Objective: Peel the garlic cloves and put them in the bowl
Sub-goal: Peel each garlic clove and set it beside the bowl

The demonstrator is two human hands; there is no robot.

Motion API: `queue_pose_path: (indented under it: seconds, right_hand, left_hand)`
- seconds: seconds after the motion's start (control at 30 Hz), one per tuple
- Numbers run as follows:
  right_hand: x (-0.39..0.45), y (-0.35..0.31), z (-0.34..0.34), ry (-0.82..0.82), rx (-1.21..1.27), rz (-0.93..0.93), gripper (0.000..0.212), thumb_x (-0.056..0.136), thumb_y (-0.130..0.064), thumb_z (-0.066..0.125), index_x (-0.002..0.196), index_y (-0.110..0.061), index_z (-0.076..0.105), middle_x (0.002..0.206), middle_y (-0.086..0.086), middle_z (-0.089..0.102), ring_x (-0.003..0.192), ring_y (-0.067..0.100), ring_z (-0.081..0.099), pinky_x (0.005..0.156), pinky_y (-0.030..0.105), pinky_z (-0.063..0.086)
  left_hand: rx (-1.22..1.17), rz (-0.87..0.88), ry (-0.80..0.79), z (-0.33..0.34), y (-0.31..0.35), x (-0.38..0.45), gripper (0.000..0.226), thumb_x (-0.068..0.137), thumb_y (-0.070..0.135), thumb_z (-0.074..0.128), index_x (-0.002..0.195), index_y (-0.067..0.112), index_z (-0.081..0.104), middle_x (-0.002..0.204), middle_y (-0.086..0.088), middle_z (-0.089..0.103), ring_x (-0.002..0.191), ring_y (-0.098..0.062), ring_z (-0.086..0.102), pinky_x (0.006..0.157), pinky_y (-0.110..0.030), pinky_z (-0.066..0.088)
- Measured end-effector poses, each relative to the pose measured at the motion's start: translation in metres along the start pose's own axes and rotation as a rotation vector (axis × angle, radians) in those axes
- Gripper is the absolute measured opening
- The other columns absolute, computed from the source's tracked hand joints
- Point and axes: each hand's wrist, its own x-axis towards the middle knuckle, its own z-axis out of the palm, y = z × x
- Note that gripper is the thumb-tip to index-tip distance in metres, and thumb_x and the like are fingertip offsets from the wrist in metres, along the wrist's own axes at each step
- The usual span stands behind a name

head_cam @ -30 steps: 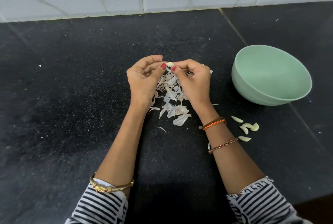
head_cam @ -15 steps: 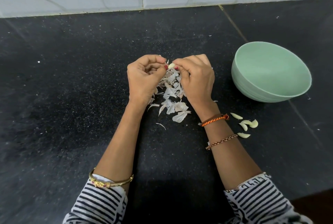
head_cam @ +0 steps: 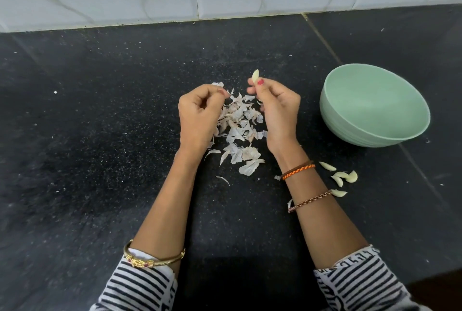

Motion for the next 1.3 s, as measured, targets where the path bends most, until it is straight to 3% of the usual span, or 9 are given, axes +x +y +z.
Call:
queue_pose_path:
  seconds: [0.17,0.33,0.57,0.7,0.83,0.9,0.97,1.2,1.3]
  right_hand:
    - [0.000,0.002,-0.001,-0.081,-0.035,0.039,0.018,0.093,-0.006,0.052,0.090,0.001,0.068,0.073,-0.005,0.063,0.067,-0.011,0.058,0.062,0.007,0.043]
    - [0.002,0.006,-0.002,-0.157,-0.119,0.005,0.005,0.083,-0.006,0.066,0.081,-0.006,0.070,0.073,-0.002,0.067,0.072,0.003,0.064,0.071,0.017,0.052]
    - [0.002,0.022,-0.001,-0.113,-0.592,-0.333,0.009,0.084,-0.018,0.066,0.077,-0.013,0.072,0.070,-0.002,0.068,0.070,0.017,0.060,0.062,0.030,0.047]
    - [-0.002,0.024,0.001,-0.135,-0.709,-0.477,0.020,0.086,-0.017,0.054,0.075,-0.009,0.069,0.065,0.002,0.065,0.069,0.015,0.051,0.052,0.025,0.036]
    - [0.000,0.022,0.000,-0.047,-0.600,-0.394,0.023,0.086,-0.022,0.055,0.074,-0.010,0.071,0.065,0.001,0.067,0.068,0.016,0.056,0.062,0.031,0.046]
    - [0.001,0.019,-0.002,0.011,-0.513,-0.446,0.013,0.081,-0.011,0.062,0.088,-0.014,0.073,0.083,-0.007,0.070,0.080,0.010,0.060,0.073,0.026,0.047]
    - [0.003,0.017,-0.003,-0.012,-0.403,-0.424,0.025,0.080,-0.002,0.062,0.102,-0.012,0.069,0.094,-0.008,0.067,0.091,0.004,0.061,0.080,0.018,0.046]
    - [0.005,0.020,-0.001,-0.133,-0.212,-0.291,0.017,0.081,-0.002,0.067,0.098,0.002,0.068,0.083,0.001,0.067,0.072,-0.006,0.061,0.062,0.006,0.042]
    - [0.007,0.022,-0.002,-0.146,-0.168,-0.253,0.016,0.081,-0.002,0.067,0.097,0.000,0.068,0.086,0.003,0.069,0.077,0.002,0.064,0.069,0.012,0.048]
  left_hand:
    - [0.036,0.058,-0.051,0.001,-0.003,-0.001,0.015,0.085,0.013,0.061,0.085,0.026,0.069,0.057,0.004,0.049,0.054,-0.004,0.040,0.061,-0.023,0.041]
    - [-0.027,0.071,-0.035,0.001,-0.005,0.000,0.016,0.083,0.022,0.064,0.099,0.020,0.067,0.086,0.005,0.067,0.075,-0.010,0.058,0.070,-0.024,0.049]
    - [0.059,0.052,-0.065,0.001,-0.008,0.002,0.012,0.087,0.012,0.062,0.081,0.020,0.069,0.075,0.006,0.067,0.067,-0.001,0.056,0.070,-0.021,0.047]
    - [0.022,0.020,-0.006,0.004,-0.007,0.002,0.021,0.089,0.010,0.060,0.077,0.026,0.065,0.070,0.013,0.064,0.061,0.003,0.054,0.062,-0.017,0.043]
    - [-0.098,0.011,0.050,0.004,-0.008,0.002,0.019,0.087,0.006,0.061,0.080,0.021,0.068,0.069,0.014,0.066,0.066,0.001,0.056,0.065,-0.017,0.046]
    - [-0.137,0.026,0.061,0.004,-0.007,0.003,0.021,0.085,0.001,0.062,0.086,0.021,0.068,0.070,0.015,0.067,0.070,-0.001,0.058,0.069,-0.017,0.047]
    - [-0.154,0.022,0.069,0.005,-0.006,0.003,0.022,0.084,-0.002,0.062,0.091,0.018,0.067,0.071,0.016,0.068,0.071,0.001,0.059,0.069,-0.016,0.047]
    - [-0.247,-0.095,0.070,0.005,-0.001,0.006,0.028,0.079,-0.013,0.062,0.096,0.008,0.064,0.063,0.011,0.065,0.065,0.001,0.059,0.070,-0.014,0.050]
    - [-0.263,-0.107,0.047,0.003,0.001,0.006,0.029,0.079,-0.014,0.061,0.096,0.008,0.062,0.060,0.012,0.064,0.063,0.002,0.059,0.073,-0.015,0.050]
